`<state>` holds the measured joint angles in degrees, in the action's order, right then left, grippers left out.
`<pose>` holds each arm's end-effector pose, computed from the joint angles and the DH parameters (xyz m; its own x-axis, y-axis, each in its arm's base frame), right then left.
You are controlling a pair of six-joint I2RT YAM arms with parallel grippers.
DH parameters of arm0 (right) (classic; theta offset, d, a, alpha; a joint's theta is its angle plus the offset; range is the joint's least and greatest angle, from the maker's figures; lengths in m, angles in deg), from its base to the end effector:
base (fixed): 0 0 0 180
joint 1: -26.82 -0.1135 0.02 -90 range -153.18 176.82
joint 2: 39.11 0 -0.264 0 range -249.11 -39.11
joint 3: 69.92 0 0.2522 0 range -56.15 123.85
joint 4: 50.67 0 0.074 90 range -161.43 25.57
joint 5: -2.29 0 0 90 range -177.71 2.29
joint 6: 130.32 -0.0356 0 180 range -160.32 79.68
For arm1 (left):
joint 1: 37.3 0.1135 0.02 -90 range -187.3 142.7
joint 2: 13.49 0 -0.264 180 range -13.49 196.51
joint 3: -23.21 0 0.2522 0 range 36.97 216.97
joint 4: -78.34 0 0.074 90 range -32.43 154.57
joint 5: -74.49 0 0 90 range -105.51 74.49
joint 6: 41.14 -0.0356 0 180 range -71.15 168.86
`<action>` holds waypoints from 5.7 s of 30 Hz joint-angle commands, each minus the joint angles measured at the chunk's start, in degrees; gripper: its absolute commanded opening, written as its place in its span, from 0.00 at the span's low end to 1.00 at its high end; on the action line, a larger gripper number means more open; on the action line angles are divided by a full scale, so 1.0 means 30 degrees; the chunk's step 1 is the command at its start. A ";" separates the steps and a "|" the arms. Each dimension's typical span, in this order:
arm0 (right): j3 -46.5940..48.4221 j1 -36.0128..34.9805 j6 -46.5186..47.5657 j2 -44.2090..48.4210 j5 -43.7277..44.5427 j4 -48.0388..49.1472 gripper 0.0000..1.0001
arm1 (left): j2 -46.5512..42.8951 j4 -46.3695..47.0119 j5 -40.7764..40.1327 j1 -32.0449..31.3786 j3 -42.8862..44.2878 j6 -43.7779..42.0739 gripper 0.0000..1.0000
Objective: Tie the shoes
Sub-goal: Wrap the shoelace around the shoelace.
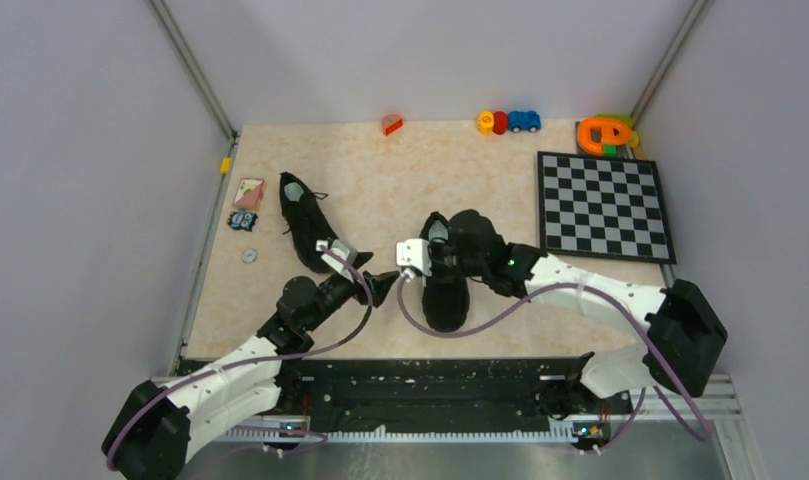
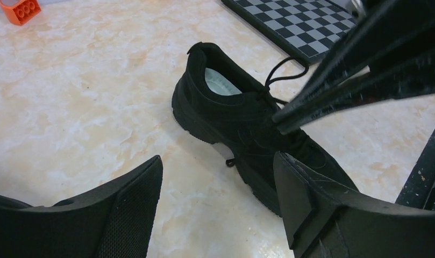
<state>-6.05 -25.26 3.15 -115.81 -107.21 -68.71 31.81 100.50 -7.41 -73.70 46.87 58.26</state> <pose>0.1735 0.2420 0.2592 0.4039 -0.5368 -0.7408 -0.8844 -0.0221 -0.4662 0.1403 -0.1096 0.2091 -0.1073 -0.1218 -0.9867 0.6927 0.7028 -0.1621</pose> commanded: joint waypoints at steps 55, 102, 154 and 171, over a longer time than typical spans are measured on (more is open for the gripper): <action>0.5906 0.4760 -1.6928 -0.3009 -0.2022 -0.1551 0.00 | 1.5169 1.5474 -0.3505 -0.3310 0.5240 -0.2362 0.59; -0.3002 0.7470 -2.5156 0.5695 0.6883 -0.0671 0.54 | 1.3855 0.9655 -0.0413 -0.1582 0.5614 0.1734 0.00; -0.2729 1.2681 -1.9687 -0.0564 0.6240 0.2768 0.00 | 1.1582 0.6206 0.3332 0.0313 0.6098 0.0381 0.00; -0.6681 1.1066 -3.5391 0.3254 0.6855 0.6510 0.64 | 1.1950 0.6342 0.4201 0.0323 0.6152 -0.0265 0.00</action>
<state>-21.04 12.16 -78.95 -108.30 -88.29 -58.96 68.40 117.00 3.60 -73.00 63.87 58.70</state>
